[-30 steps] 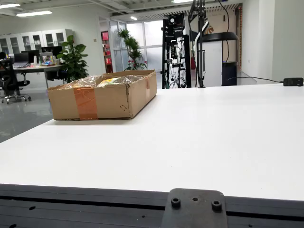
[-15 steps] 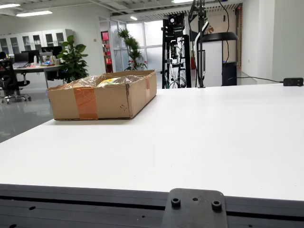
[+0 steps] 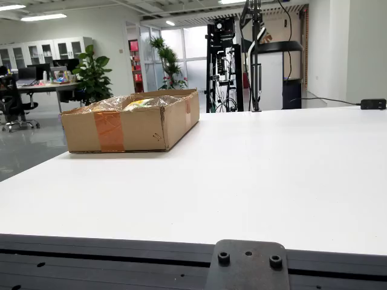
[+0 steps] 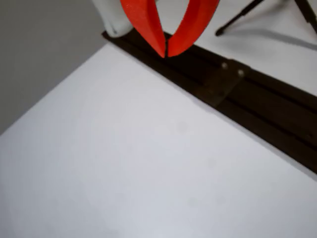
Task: Grasp a snack and put it in the bin.
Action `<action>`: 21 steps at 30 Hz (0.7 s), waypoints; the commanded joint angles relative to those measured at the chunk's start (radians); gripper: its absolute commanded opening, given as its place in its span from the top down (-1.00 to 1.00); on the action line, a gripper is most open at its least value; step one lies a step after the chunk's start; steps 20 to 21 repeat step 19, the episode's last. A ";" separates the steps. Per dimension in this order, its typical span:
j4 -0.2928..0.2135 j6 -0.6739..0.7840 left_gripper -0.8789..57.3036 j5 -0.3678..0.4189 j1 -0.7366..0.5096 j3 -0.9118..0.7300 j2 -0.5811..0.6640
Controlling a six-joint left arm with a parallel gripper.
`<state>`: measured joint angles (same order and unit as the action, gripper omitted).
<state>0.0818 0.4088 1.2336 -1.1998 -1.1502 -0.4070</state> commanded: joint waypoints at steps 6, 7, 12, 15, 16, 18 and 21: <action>0.003 -0.012 0.96 -0.099 0.008 0.001 -0.001; 0.003 -0.016 0.96 -0.107 0.012 0.001 -0.001; 0.004 -0.030 0.96 -0.129 0.036 0.001 -0.001; 0.005 -0.041 0.96 -0.134 0.052 0.001 -0.001; 0.005 -0.045 0.96 -0.136 0.057 0.001 -0.001; 0.005 -0.052 0.96 -0.137 0.066 0.001 -0.001; 0.005 -0.056 0.96 -0.138 0.070 0.001 -0.001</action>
